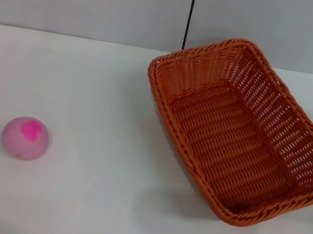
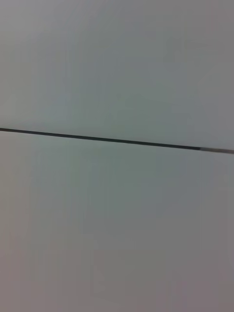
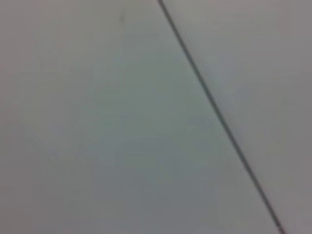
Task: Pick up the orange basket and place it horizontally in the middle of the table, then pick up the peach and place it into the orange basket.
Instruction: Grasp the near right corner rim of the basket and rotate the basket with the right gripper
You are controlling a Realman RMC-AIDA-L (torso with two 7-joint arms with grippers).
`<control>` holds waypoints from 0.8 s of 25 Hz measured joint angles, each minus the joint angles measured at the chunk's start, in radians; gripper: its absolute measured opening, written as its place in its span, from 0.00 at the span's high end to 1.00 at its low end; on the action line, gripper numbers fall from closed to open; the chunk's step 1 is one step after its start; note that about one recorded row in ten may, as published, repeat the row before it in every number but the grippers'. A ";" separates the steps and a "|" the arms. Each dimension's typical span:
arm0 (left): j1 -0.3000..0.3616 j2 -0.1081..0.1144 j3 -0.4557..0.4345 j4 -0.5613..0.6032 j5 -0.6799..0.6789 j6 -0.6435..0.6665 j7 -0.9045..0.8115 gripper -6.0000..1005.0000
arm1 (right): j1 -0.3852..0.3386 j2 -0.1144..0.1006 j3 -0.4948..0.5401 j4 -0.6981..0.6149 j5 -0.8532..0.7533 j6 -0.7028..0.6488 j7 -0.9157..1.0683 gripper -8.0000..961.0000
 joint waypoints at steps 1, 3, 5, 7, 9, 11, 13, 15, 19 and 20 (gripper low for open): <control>0.000 0.000 0.000 0.000 0.000 0.000 0.000 0.17 | 0.000 -0.001 0.000 -0.014 -0.021 0.001 0.019 0.42; -0.008 0.000 0.006 0.009 0.000 0.015 0.000 0.17 | -0.001 -0.001 0.000 -0.016 -0.026 0.001 0.026 0.42; -0.015 0.001 0.007 0.008 0.000 0.018 0.001 0.17 | -0.005 0.000 0.000 -0.015 -0.031 0.002 0.029 0.42; -0.017 0.001 0.008 0.007 0.000 0.017 0.002 0.17 | -0.006 0.002 0.000 -0.011 -0.044 0.010 0.030 0.42; -0.017 0.002 0.009 0.005 0.000 0.012 0.002 0.17 | -0.007 0.003 0.000 -0.010 -0.060 0.022 0.030 0.42; -0.017 0.002 0.009 0.008 0.000 0.020 0.002 0.17 | -0.004 0.002 0.000 -0.010 -0.077 0.026 0.032 0.42; -0.017 0.002 0.009 0.009 0.000 0.025 0.002 0.17 | -0.003 0.002 0.000 -0.011 -0.080 0.026 0.035 0.42; -0.022 0.001 0.009 0.009 0.000 0.031 0.002 0.18 | -0.003 0.000 0.000 -0.014 -0.092 0.026 0.045 0.42; -0.035 0.001 0.019 0.007 0.000 0.032 0.002 0.18 | -0.021 0.000 0.000 -0.022 -0.116 0.015 0.057 0.42; -0.036 0.001 0.021 0.004 0.000 0.030 0.002 0.18 | -0.031 -0.001 0.000 -0.029 -0.117 0.009 0.064 0.42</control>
